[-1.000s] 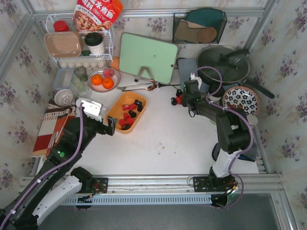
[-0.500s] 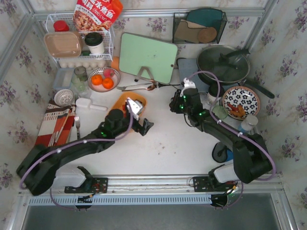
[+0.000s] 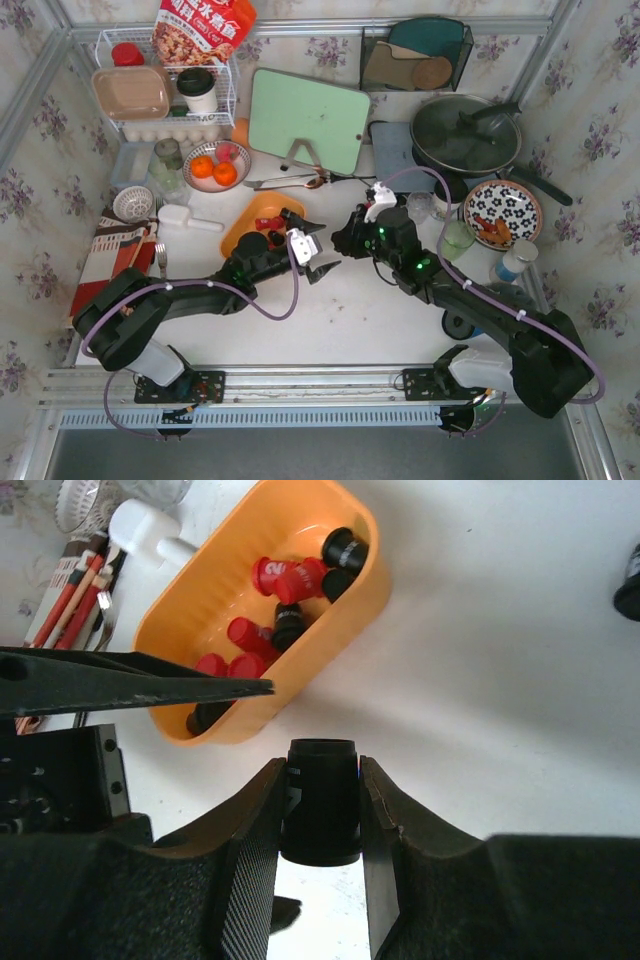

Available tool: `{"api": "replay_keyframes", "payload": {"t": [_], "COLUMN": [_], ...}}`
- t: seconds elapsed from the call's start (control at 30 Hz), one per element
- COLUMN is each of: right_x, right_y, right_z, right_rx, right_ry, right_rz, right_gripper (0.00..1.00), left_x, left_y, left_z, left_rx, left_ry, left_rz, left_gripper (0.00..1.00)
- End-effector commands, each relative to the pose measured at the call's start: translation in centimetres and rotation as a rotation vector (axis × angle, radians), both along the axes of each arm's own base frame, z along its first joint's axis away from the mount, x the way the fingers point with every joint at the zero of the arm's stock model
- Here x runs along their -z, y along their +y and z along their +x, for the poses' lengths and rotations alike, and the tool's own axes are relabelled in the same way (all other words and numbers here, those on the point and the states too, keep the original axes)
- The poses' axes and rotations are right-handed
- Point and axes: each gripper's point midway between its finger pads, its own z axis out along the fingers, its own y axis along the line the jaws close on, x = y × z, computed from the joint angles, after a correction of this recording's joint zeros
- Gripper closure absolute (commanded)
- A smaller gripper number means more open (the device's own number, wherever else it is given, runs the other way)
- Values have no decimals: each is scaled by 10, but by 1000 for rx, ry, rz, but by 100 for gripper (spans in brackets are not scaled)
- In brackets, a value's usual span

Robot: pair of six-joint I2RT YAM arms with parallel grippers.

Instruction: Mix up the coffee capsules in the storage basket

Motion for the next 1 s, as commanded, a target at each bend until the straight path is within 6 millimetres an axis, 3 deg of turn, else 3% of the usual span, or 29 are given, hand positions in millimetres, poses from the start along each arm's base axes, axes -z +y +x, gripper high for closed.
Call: {"api": "replay_keyframes", "payload": {"t": [0.0, 0.23, 0.4, 0.53, 0.67, 0.8, 0.97], "right_x": [-16, -24, -23, -19, -22, -29, -31], "right_y": [17, 21, 22, 23, 24, 16, -5], "right_z": [-11, -22, -25, -26, -26, -19, 4], "right_rx": [-56, -83, -94, -106, -112, -75, 41], "right_ry": [-24, -32, -18, -8, -16, -49, -90], "right_rz": [89, 123, 119, 109, 107, 60, -66], "right_gripper": [70, 70, 67, 63, 51, 38, 36], "left_x": [-20, -14, -20, -24, -21, -15, -4], "left_y": [-13, -15, -13, -14, -12, 6, 46], "left_z": [-13, -14, -13, -17, -19, -3, 30], "left_rx": [85, 70, 44, 48, 36, -103, -398], "left_ry": [-120, -114, -140, -156, -158, -116, 16], "left_rz": [-35, -10, -20, -27, -23, -16, -6], "left_gripper": [8, 24, 43, 53, 65, 75, 82]}}
